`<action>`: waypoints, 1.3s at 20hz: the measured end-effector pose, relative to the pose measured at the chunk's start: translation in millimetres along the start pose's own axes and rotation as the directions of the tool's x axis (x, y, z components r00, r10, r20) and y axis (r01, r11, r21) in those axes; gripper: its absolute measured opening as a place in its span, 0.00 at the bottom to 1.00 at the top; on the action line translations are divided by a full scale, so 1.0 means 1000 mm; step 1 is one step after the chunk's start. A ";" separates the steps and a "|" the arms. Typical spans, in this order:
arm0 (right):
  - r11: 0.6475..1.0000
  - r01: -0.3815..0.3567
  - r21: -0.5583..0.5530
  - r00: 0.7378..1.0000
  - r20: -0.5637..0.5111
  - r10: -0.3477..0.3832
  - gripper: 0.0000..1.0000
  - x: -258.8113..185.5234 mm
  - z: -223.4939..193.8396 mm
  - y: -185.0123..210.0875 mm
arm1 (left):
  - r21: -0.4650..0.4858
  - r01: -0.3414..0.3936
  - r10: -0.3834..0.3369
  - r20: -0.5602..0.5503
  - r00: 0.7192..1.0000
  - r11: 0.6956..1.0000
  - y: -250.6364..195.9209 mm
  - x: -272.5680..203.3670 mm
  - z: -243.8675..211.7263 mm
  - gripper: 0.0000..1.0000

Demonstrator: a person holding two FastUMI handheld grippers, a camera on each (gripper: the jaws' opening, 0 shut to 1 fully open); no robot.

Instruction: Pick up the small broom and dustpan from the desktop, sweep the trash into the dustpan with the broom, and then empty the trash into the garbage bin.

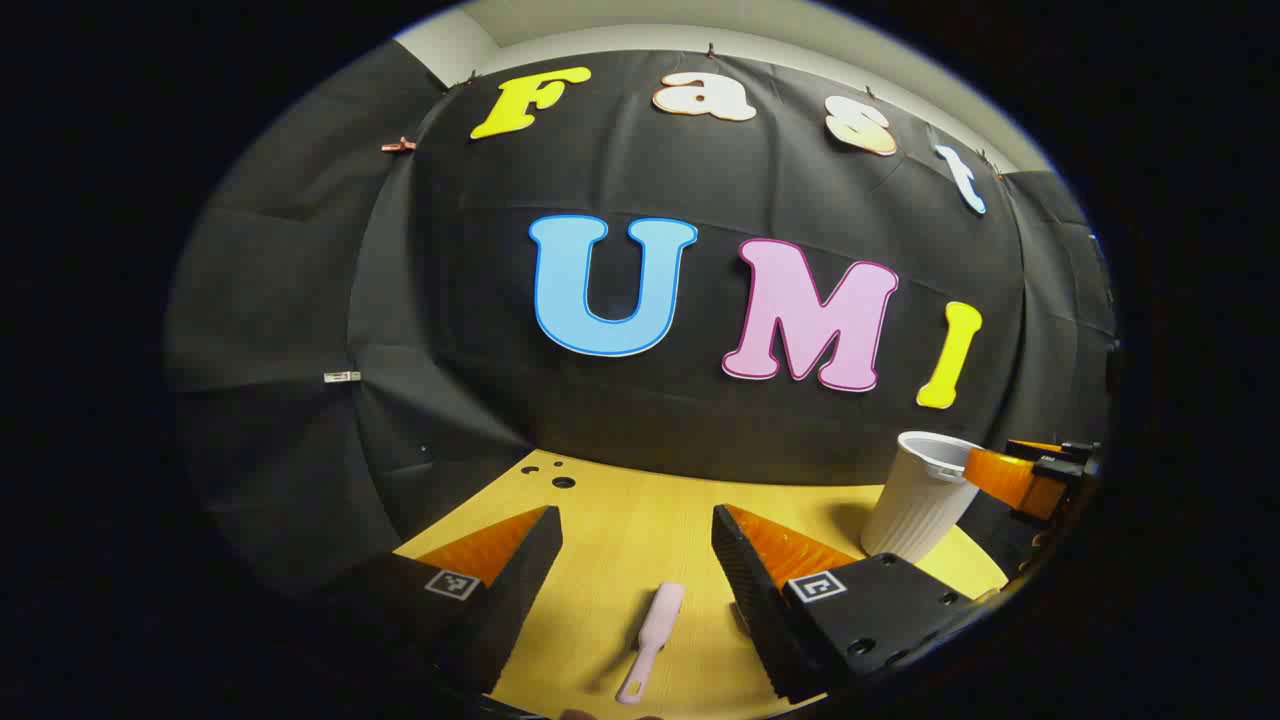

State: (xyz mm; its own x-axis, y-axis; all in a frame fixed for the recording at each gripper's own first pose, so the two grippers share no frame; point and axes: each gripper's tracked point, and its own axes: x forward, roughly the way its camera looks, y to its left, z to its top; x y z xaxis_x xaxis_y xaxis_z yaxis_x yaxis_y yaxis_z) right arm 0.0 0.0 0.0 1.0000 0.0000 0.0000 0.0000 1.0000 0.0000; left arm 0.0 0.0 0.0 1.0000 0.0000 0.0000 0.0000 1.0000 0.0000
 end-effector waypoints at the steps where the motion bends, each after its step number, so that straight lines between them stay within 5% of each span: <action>1: 1.000 -0.007 -0.004 1.000 0.002 0.007 0.98 0.006 -0.001 -0.004 | 0.015 -0.010 0.010 0.006 1.000 1.000 -0.001 0.006 0.002 0.96; 18: 0.995 0.079 0.068 0.985 -0.157 -0.068 0.97 0.011 -0.047 0.005 | 0.098 0.152 -0.147 -0.054 0.988 0.984 -0.026 0.030 -0.017 0.92; 26: 0.992 0.100 0.079 0.970 -0.231 -0.080 0.98 0.002 -0.070 0.011 | -0.012 0.207 -0.202 -0.268 0.942 0.978 -0.021 0.026 -0.078 0.96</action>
State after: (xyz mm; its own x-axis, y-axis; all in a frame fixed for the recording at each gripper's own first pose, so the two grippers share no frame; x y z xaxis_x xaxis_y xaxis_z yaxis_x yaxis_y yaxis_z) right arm 1.8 11.1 -69.6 0.9696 -0.0797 -0.2314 0.1004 0.9918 0.0792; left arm 26.2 -20.6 -78.1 0.9418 -0.2024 -0.2683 0.2069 0.9783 -0.0120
